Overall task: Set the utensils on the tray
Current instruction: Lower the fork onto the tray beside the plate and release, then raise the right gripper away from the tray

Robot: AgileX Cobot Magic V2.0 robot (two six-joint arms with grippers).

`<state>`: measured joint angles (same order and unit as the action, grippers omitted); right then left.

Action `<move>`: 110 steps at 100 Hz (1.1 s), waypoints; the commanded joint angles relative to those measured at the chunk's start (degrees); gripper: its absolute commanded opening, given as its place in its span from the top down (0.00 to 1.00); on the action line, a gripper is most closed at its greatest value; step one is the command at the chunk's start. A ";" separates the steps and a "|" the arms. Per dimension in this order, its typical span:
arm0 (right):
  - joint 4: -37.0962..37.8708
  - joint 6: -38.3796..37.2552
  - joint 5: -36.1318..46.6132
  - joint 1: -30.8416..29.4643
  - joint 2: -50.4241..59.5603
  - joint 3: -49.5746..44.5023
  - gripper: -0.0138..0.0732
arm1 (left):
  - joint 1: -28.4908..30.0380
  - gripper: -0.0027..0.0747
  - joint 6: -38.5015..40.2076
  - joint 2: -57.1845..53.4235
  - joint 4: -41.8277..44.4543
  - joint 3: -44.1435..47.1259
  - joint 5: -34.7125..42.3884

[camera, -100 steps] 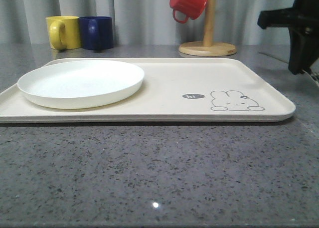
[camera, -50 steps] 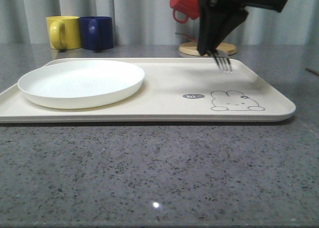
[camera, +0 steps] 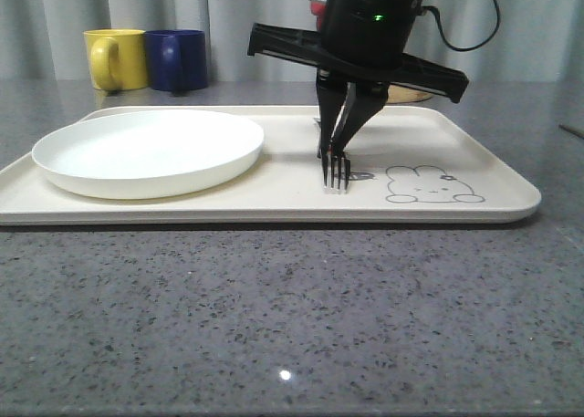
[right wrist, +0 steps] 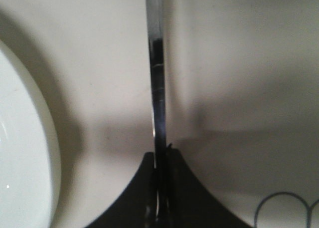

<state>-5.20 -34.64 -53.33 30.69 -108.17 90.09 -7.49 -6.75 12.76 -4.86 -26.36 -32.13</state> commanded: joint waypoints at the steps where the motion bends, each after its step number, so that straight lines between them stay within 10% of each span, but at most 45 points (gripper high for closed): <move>1: 0.00 -0.26 2.63 -0.07 3.06 2.07 0.90 | -0.10 0.99 0.36 0.60 -0.17 -1.46 4.36; 26: 0.00 -0.26 2.56 -0.07 2.57 2.07 0.89 | -0.10 0.99 0.36 0.60 -0.17 -1.46 4.36; 60: 0.00 -0.26 2.92 -0.07 2.57 2.07 0.49 | -0.10 0.99 0.36 0.60 -0.17 -1.46 4.36; 110: 19.35 1.37 -5.49 -0.79 13.96 2.07 0.48 | -0.10 0.99 0.36 0.60 -0.17 -1.46 4.36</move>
<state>6.73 -34.17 -56.69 30.69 -99.76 90.22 -7.49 -6.75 12.76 -4.86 -26.36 -32.13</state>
